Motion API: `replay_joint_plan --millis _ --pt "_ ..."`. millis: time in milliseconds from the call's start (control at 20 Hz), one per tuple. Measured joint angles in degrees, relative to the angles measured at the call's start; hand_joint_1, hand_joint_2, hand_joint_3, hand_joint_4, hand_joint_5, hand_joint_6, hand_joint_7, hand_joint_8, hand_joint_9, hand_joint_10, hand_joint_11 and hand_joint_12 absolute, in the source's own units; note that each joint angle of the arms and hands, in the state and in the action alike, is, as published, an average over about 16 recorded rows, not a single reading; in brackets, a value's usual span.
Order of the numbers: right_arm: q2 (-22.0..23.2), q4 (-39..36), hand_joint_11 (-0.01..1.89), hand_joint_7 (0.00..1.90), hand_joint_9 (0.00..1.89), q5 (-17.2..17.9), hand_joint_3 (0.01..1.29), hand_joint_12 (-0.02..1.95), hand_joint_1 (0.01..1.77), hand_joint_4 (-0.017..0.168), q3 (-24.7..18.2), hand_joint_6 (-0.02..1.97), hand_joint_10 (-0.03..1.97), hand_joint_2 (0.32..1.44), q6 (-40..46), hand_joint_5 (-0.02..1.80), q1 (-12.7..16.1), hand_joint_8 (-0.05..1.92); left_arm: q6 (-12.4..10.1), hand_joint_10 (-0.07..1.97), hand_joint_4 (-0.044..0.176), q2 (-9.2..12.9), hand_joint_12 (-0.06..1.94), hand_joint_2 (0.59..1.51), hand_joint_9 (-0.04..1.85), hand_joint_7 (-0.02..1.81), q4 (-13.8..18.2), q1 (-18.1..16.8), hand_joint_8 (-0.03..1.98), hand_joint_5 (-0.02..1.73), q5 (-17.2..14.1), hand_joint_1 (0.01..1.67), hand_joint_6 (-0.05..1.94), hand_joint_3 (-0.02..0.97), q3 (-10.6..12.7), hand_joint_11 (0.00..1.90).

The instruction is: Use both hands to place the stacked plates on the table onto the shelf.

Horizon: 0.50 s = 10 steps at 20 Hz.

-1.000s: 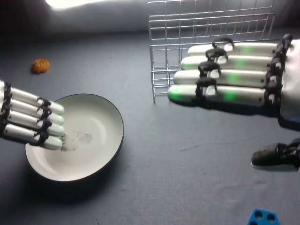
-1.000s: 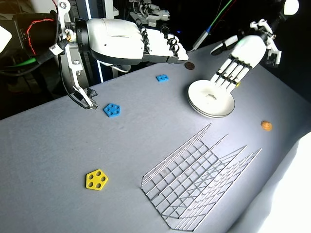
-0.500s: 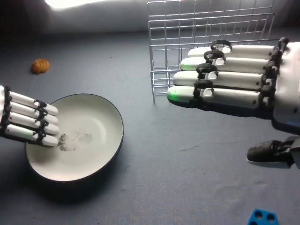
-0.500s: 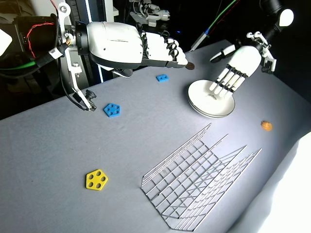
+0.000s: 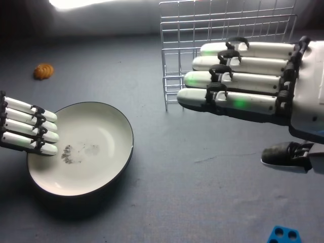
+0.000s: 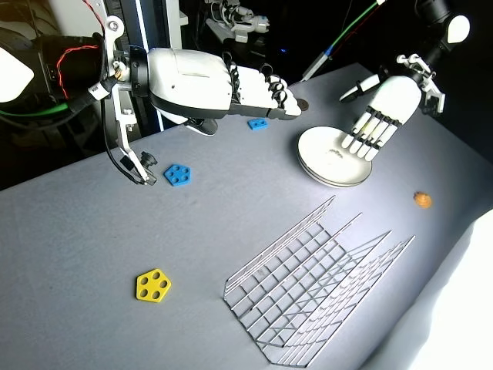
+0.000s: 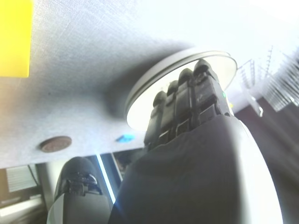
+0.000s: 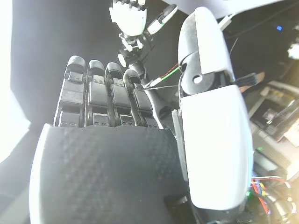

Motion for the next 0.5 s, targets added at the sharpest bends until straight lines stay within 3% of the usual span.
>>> replay_joint_plan --millis 500 --pt "-0.26 4.69 0.02 0.02 0.01 1.26 0.02 0.02 1.10 0.002 0.01 0.02 0.01 1.07 -3.90 0.02 -0.21 0.01 -1.01 0.01 0.002 -0.08 0.00 1.051 0.02 0.01 0.28 0.60 -0.01 0.02 0.06 0.02 -0.01 0.017 -1.52 0.01"
